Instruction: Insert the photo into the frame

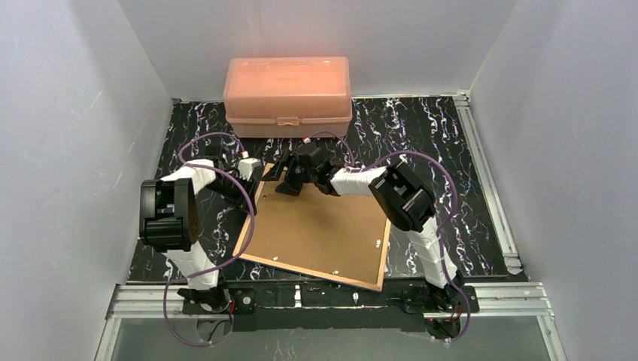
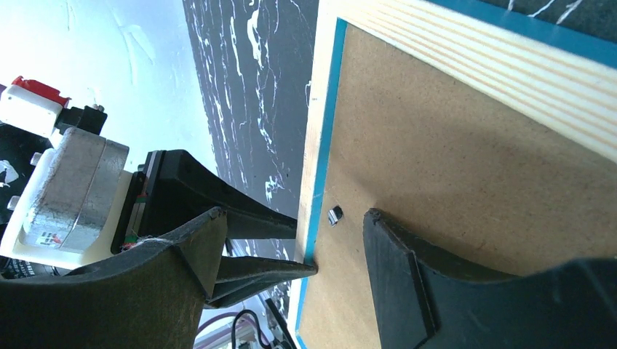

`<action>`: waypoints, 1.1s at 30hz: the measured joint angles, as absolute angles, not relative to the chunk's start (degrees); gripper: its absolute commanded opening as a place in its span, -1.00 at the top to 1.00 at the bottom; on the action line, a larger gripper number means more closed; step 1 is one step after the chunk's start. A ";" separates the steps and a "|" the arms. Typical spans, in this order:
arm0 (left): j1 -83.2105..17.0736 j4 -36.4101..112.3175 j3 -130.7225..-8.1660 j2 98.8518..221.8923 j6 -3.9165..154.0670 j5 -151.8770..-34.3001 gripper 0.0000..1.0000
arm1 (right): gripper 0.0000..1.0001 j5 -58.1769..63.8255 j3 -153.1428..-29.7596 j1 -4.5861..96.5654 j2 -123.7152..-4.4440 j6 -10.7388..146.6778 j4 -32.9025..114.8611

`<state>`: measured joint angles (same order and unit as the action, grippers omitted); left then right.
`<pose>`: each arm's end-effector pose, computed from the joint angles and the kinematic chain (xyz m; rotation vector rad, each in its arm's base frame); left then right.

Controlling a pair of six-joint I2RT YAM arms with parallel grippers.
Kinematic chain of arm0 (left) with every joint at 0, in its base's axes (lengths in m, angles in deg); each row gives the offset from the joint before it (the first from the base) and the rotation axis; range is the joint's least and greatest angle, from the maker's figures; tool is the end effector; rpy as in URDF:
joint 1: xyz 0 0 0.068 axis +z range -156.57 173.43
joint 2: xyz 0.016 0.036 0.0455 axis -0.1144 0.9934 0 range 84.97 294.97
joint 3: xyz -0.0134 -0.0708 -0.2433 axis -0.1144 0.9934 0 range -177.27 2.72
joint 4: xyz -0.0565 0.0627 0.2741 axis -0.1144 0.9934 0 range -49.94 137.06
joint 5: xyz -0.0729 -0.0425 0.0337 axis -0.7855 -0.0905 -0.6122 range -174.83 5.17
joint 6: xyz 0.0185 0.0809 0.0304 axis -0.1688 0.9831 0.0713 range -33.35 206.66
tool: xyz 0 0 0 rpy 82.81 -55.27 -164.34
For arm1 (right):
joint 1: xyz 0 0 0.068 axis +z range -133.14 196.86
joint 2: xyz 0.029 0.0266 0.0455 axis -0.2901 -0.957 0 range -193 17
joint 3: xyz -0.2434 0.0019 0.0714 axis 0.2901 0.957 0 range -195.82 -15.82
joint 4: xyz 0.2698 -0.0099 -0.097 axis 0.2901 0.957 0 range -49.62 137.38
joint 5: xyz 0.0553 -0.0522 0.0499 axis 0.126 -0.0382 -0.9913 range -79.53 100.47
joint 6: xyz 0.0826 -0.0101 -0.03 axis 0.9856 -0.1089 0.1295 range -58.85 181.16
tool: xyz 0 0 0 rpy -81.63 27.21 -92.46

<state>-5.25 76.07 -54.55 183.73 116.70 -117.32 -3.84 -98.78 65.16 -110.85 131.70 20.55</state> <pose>0.3318 -0.0346 0.0828 0.7541 2.5971 -0.6784 0.3454 0.4168 0.0932 0.2708 2.3567 1.4466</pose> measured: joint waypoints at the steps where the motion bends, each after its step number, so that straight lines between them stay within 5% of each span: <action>1: -5.25 75.98 -54.55 183.73 116.65 -117.16 0.43 | -0.54 -3.73 -98.95 65.20 -110.85 131.68 20.79; 22: -5.25 74.71 -53.46 182.76 116.00 -116.75 0.49 | -0.48 -2.70 -100.61 67.39 -111.86 135.06 22.30; 33: -5.25 74.71 -53.44 182.74 116.02 -116.73 0.50 | 0.14 -0.91 -100.85 68.65 -112.84 135.92 23.30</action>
